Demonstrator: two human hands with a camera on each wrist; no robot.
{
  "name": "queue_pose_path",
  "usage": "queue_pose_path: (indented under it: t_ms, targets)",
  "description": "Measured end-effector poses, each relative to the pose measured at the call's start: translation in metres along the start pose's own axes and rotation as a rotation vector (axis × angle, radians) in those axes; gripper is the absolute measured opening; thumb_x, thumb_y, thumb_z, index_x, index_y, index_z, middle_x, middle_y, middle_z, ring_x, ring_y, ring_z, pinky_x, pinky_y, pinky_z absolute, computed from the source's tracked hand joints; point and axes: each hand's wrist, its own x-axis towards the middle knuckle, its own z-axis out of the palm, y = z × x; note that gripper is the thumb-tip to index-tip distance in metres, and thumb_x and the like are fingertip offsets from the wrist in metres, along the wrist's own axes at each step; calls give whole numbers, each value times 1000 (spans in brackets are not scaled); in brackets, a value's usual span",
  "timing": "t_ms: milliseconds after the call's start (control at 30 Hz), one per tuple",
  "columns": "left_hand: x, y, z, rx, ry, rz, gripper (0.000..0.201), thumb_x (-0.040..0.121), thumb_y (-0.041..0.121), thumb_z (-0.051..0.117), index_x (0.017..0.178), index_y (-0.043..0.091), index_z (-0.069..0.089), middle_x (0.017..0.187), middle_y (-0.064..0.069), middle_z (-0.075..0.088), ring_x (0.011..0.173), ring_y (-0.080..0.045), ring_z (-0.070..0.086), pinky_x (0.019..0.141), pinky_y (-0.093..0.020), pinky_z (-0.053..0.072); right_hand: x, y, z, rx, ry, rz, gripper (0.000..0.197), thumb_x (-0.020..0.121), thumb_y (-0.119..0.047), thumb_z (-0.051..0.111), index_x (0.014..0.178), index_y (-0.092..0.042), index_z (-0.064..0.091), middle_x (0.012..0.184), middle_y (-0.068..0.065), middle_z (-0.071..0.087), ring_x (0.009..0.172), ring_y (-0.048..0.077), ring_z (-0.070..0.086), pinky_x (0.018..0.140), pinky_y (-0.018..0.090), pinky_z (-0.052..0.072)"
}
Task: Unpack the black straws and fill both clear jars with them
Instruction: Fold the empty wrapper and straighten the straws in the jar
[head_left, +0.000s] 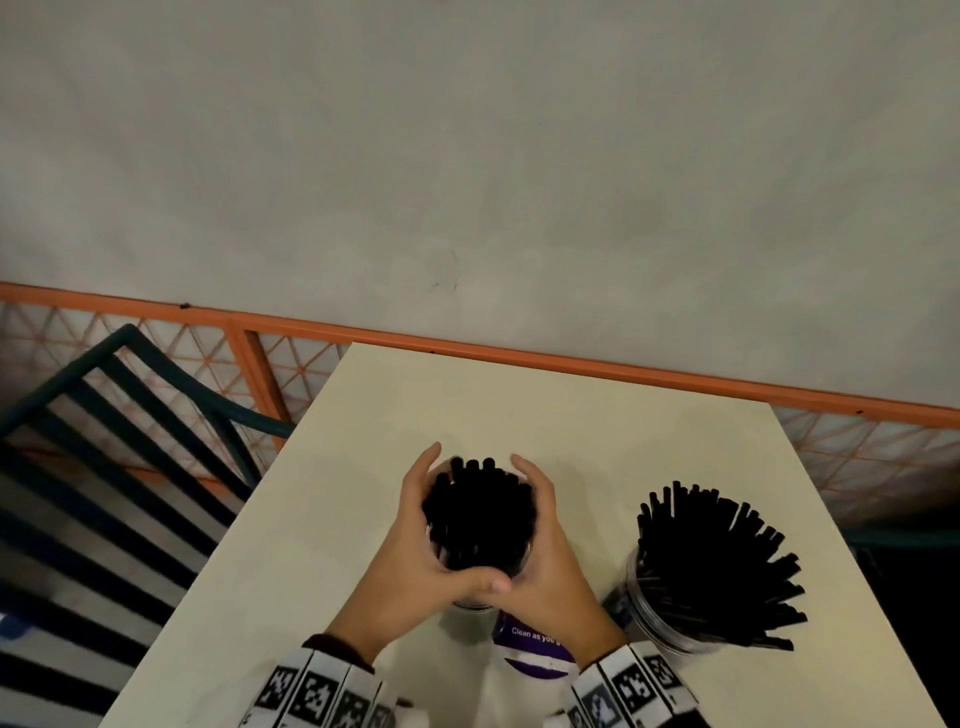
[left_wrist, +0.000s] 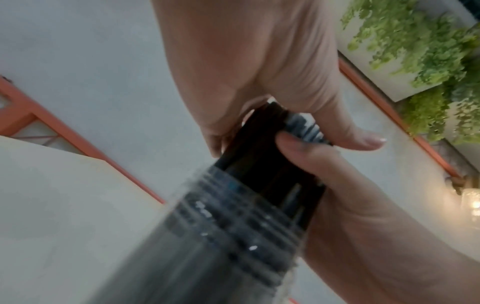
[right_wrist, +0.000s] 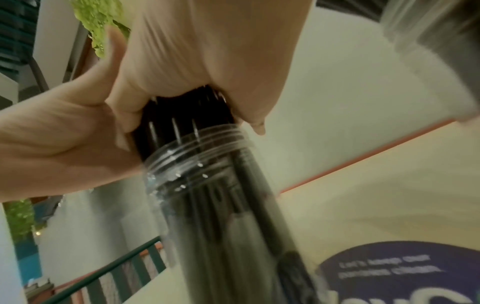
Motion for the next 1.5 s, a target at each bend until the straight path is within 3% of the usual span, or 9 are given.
queue_pose_path:
  t_ms: [167, 300, 533, 767, 1033, 1133, 1267, 1400, 1500]
  targets:
    - [0, -9, -13, 15, -79, -29, 128, 30, 52, 86, 134, 44, 11, 129, 27, 33, 118, 18, 36, 88, 2, 35, -7, 9, -2, -13, -19, 15, 121, 47, -45, 88, 137, -46, 8, 142, -11, 40, 130, 3, 40, 110, 36, 38]
    - [7, -6, -6, 17, -124, -19, 117, 44, 19, 90, 131, 42, 14, 127, 26, 37, 111, 24, 40, 84, 3, 35, 3, 6, 10, -89, 32, -66, 102, 54, -50, 82, 131, -57, 14, 137, -22, 41, 131, 10, 40, 113, 54, 27]
    - [11, -4, 1, 34, 57, 66, 88, 48, 26, 88, 118, 43, 37, 114, 32, 53, 111, 15, 47, 84, 1, 38, 15, -14, 17, -131, 80, -67, 75, 50, -44, 73, 102, -73, 26, 108, -43, 44, 114, 6, 51, 110, 56, 28]
    - [8, -15, 3, 45, 12, -13, 92, 51, 25, 88, 126, 33, 36, 121, 17, 53, 111, 11, 49, 83, -3, 41, 12, -2, 18, -198, 63, -71, 72, 54, -53, 65, 108, -73, 21, 116, -20, 51, 119, -4, 44, 113, 18, -13]
    - [2, -6, -10, 74, -173, -75, 92, 56, 18, 85, 124, 39, 27, 113, 38, 52, 107, 28, 39, 83, 4, 33, 2, 33, 4, -255, 78, 82, 121, 44, -75, 73, 142, -32, 15, 152, -9, 20, 144, 14, 7, 118, 41, 14]
    - [-16, -2, -29, 216, -223, -124, 98, 46, 61, 76, 122, 51, 15, 123, 41, 26, 110, 33, 26, 85, 7, 24, -25, 30, -2, -163, 34, 204, 130, 42, -74, 74, 145, -36, 3, 153, -13, 8, 143, 8, 5, 118, 42, 17]
    - [-50, -1, -58, 412, -132, -181, 104, 41, 86, 54, 132, 46, 25, 132, 31, 28, 124, 5, 28, 92, -10, 29, -67, 31, 2, -131, 66, 258, 94, 39, -90, 53, 122, -51, 35, 126, -22, 41, 119, 0, 43, 101, 17, 42]
    - [-89, 9, -82, 365, -9, -175, 57, 65, 59, 61, 117, 46, 45, 125, 28, 45, 120, -1, 43, 87, -13, 35, -105, 31, 28, -372, -55, 145, 38, 50, -90, 42, 86, -79, 38, 98, -33, 48, 92, -23, 46, 79, -5, 32]
    - [-127, 11, -89, 427, 75, -175, 45, 67, 53, 59, 110, 46, 49, 117, 26, 51, 111, 0, 48, 79, -11, 37, -132, 24, 57, -524, -112, -29, 18, 74, -62, 50, 92, -59, 50, 94, -30, 46, 89, -14, 49, 79, -1, 37]
